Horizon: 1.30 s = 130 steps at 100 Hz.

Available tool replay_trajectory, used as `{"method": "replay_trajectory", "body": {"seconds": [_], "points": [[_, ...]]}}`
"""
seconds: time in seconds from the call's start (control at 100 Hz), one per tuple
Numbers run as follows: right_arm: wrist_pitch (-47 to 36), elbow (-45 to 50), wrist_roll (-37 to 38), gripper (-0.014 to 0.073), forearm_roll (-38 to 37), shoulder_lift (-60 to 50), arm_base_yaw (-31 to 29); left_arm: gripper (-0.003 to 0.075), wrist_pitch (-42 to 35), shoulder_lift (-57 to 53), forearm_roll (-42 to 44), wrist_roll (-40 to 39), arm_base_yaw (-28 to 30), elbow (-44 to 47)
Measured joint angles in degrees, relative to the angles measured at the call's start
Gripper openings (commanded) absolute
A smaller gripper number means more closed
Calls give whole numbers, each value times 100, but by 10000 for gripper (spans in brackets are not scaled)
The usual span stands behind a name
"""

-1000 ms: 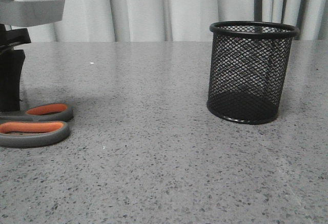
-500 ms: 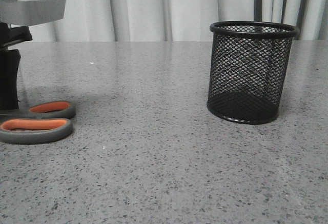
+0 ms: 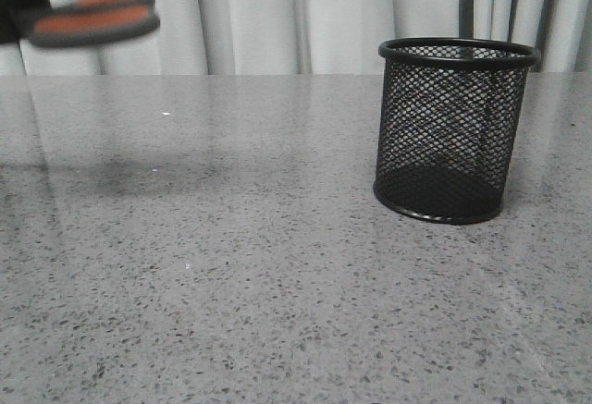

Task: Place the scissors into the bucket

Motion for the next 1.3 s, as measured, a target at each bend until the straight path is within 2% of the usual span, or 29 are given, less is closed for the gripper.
{"method": "replay_trajectory", "body": {"seconds": [0.21, 0.48, 0.62, 0.74, 1.0, 1.3], "points": [[-566, 0, -284, 448, 1221, 11, 0, -20, 118, -342, -137, -166, -216, -558], [-767, -31, -1734, 448, 3746, 621, 0, -20, 171, -378, -172, -349, -1045, -1207], [-618, -316, -2335, 448, 4667, 1090, 0, -20, 183, -386, -172, -441, -1402, -1365], [-445, -659, -2568, 448, 5035, 1445, 2, -20, 144, -386, -172, -475, -1658, -1432], [-31, -1201, -2640, 448, 5272, 2128, 2, -20, -287, -386, -162, -612, -2042, -1467], [184, -1289, -2946, 448, 5857, 2507, 13, -20, -480, -386, -162, -733, -2221, -1476]]}}
